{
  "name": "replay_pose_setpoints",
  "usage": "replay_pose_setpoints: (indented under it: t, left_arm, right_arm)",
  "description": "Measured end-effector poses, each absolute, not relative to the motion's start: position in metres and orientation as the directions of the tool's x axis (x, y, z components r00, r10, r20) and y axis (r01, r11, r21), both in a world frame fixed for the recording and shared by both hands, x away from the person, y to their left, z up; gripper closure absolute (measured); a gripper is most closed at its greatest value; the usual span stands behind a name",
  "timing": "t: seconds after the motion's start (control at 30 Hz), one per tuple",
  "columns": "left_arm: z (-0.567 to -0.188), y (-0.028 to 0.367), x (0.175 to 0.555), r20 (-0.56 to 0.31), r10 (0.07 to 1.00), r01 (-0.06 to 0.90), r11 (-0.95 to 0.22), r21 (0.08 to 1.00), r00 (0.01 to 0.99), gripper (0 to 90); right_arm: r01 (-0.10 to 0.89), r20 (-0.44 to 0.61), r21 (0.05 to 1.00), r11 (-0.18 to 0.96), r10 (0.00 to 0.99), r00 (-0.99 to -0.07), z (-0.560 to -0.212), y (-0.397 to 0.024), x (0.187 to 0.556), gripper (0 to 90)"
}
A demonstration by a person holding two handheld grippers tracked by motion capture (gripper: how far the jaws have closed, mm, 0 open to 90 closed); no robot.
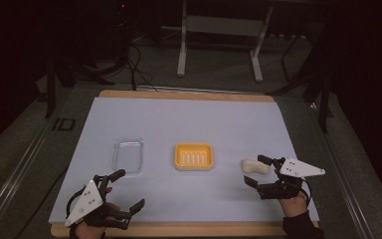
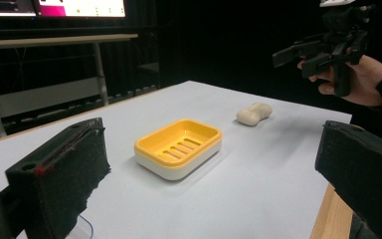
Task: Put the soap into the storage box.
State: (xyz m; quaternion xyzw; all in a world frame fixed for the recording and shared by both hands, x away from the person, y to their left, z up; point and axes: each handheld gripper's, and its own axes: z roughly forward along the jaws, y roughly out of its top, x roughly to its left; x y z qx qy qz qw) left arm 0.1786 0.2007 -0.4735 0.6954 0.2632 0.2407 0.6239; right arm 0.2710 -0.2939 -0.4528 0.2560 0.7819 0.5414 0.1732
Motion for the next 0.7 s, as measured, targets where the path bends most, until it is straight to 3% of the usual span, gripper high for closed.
replay_pose_setpoints:
  t: [0.7]
  left_arm:
    - [-0.4739,0.1992,0.1776,0.013,0.661,0.073,-0.103,0.992,0.75,0.4]
  right_arm:
    - [0.21,-0.02,0.913,0.351,0.552,-0.834,-0.4578,-0.2913,0.275,12.5]
